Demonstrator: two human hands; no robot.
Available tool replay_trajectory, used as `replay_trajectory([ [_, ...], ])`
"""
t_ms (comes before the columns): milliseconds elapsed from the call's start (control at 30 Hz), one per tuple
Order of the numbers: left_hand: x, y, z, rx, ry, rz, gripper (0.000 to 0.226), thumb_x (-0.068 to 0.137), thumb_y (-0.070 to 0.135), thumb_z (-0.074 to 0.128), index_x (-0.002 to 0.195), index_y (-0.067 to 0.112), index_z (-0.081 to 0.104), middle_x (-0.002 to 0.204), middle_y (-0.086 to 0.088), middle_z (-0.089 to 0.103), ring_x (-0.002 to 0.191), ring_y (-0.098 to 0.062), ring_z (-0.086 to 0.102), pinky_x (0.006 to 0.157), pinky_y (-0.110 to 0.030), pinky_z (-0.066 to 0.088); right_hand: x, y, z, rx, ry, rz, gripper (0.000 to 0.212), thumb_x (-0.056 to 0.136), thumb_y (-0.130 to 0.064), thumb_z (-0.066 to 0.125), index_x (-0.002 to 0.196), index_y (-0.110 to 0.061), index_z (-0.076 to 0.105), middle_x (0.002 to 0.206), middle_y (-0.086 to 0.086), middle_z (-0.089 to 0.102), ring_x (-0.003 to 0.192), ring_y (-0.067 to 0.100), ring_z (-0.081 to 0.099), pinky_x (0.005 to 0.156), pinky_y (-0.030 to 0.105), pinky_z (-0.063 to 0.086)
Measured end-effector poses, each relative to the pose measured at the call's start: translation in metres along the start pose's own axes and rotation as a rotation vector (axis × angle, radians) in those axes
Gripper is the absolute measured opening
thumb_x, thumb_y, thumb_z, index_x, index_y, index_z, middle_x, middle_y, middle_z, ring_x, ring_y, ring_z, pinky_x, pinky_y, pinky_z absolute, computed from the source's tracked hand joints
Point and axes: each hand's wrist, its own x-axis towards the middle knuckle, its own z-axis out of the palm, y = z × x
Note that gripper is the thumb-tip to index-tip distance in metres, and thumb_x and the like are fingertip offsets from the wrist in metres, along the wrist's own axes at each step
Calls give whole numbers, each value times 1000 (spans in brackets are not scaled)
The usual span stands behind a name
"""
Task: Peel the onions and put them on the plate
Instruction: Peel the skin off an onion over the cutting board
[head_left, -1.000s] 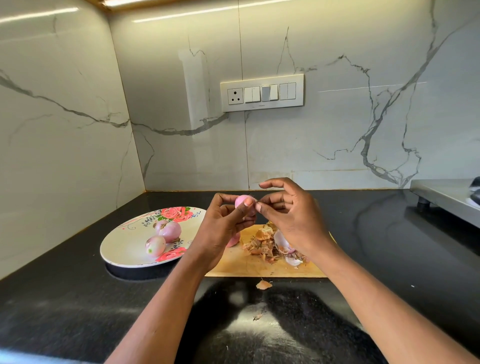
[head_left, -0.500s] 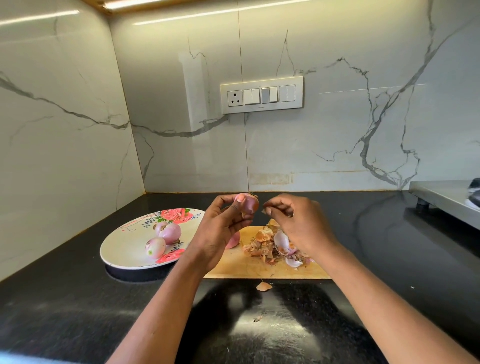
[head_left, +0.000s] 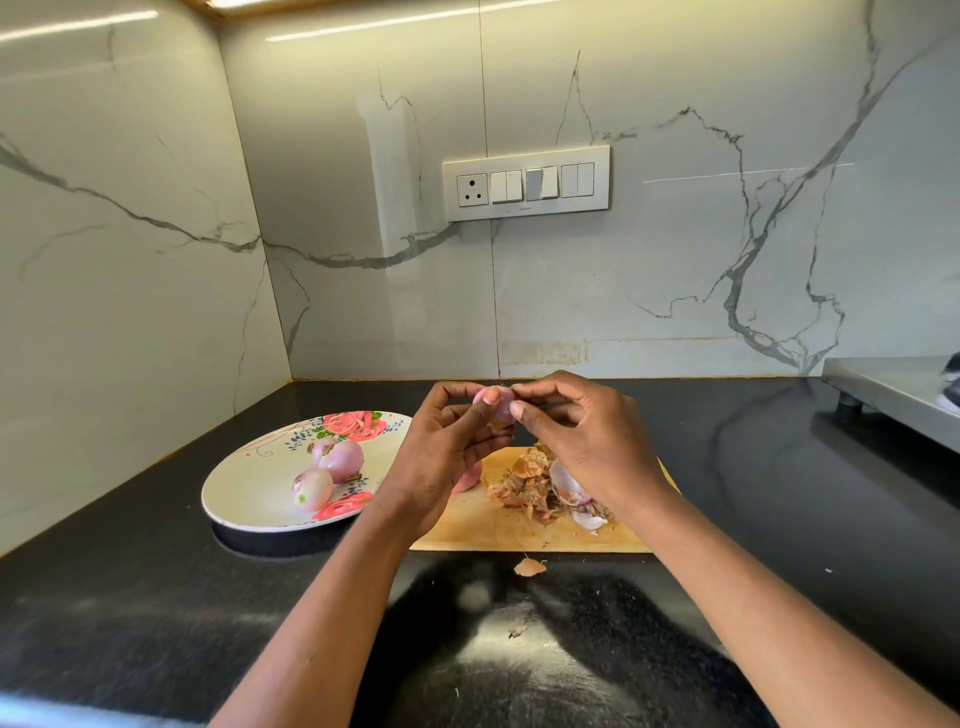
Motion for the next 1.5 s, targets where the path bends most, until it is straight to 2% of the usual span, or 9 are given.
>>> replay_trajectory([
  [167,1,-3,-2,15,-1,-2,26,96,19,62,117,4,56,102,-12,77,96,-24,74,84,-30,60,-1,2,1,-36,31,-27,18,88,-22,77,105,-16,79,93,-8,78,84,2,73,77,25,62],
  [400,0,-2,0,18,-24,-13,27,96,22,61,116,5,54,100,-9,77,92,-22,74,82,-29,60,0,5,3,-48,98,-23,9,87,-10,78,96,-12,79,85,-7,77,77,5,73,74,30,62],
  [533,0,-1,0,4,0,-8,36,92,24,64,119,3,54,101,-12,77,94,-25,74,82,-29,60,0,4,1,9,48,29,11,92,-21,73,102,-17,77,87,-8,77,83,7,73,78,36,62],
  [600,0,-1,-1,9,13,6,33,95,21,63,121,2,54,102,-12,77,95,-26,74,83,-30,60,0,1,0,29,12,27,16,93,-28,73,106,-20,76,94,-9,77,88,5,73,80,34,62],
  [700,1,-1,-2,15,24,14,31,98,19,62,123,1,54,104,-10,77,98,-26,74,85,-31,60,0,-3,2,60,-28,1,25,88,-23,79,112,-20,72,102,-8,76,94,2,73,82,31,62],
  [1033,1,-2,-2,9,2,-1,25,99,21,60,118,5,56,101,-11,77,94,-25,74,85,-31,60,2,-2,-3,-25,1,-104,21,86,-13,79,107,-14,76,97,-6,78,90,0,73,81,28,62],
  [1233,2,-4,-2,25,-50,-21,31,99,34,55,115,8,62,105,-11,73,90,-21,71,83,-33,58,4,-4,-5,91,-168,-50,47,82,-10,83,125,-23,70,120,-6,71,107,2,69,82,22,60],
  [1333,1,-5,-2,107,-27,3,33,98,38,54,115,11,62,98,-7,74,84,-17,70,79,-30,56,3,-2,-3,100,-152,-57,49,75,-9,85,121,-20,73,115,-4,73,100,2,72,82,20,59],
  [1500,1,-3,-2,127,-24,58,38,91,36,59,119,12,64,112,-13,72,99,-26,69,93,-39,55,3,-1,-5,93,-63,-79,48,71,-26,83,117,-14,74,108,-3,77,94,0,73,84,18,58],
])
